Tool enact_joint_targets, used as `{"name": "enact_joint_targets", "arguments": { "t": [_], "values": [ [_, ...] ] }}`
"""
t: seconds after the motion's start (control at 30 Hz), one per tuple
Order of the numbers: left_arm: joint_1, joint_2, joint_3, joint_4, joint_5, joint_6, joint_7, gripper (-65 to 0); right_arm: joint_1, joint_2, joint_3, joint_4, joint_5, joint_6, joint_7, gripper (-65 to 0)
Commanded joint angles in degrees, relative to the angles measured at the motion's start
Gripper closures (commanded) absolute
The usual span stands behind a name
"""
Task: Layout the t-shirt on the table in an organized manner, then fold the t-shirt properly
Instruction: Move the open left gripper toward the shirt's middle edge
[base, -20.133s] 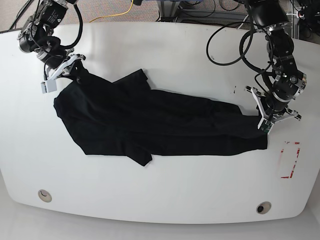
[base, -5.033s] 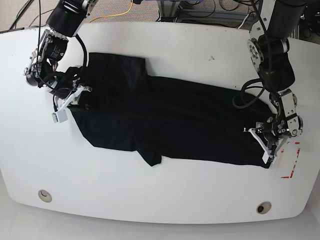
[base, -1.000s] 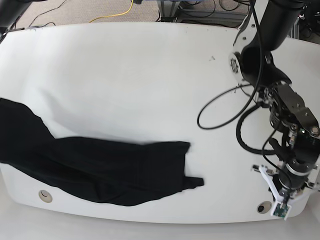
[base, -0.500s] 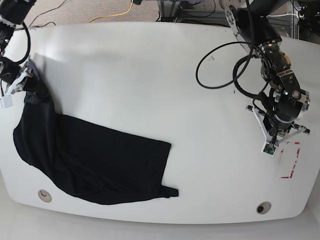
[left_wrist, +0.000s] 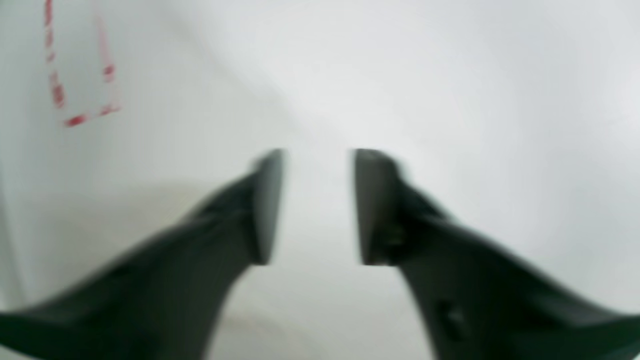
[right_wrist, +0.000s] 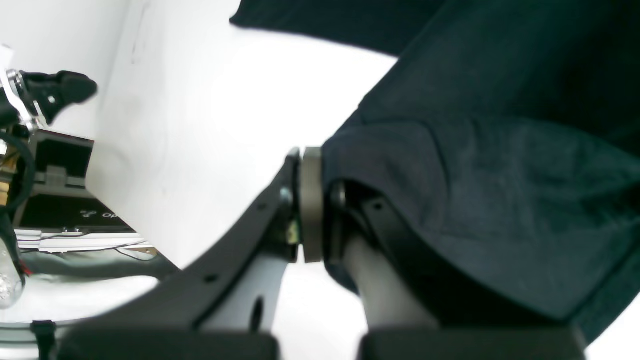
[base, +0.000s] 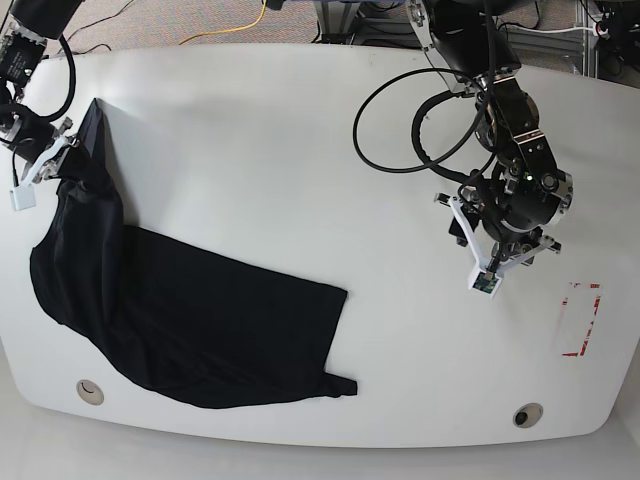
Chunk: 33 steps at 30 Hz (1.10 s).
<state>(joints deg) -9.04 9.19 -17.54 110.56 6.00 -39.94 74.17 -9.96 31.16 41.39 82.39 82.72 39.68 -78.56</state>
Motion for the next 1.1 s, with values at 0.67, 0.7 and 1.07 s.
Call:
{"name": "enact_joint_targets", "arguments": {
  "t": [0.67,0.7,1.07],
  "values": [
    [-9.64,-0.19,6.95,-32.81,-20.20,12.38,-17.42,-48.5,1.38,1.33,0.59,0.99,1.46,0.32,0.89,0.0],
    [-10.17,-0.19,6.95,-34.12,-20.64,13.00,-18.48,-48.5,1.47,1.24,0.59,0.99,1.46,0.32,0.89,0.0],
    [-16.94,-0.19,6.86,-55.49,-24.68,14.67,-32.55,-48.5,1.47,1.24,0.86,0.91,1.46,0.32,0.98,0.0]
  ]
}}
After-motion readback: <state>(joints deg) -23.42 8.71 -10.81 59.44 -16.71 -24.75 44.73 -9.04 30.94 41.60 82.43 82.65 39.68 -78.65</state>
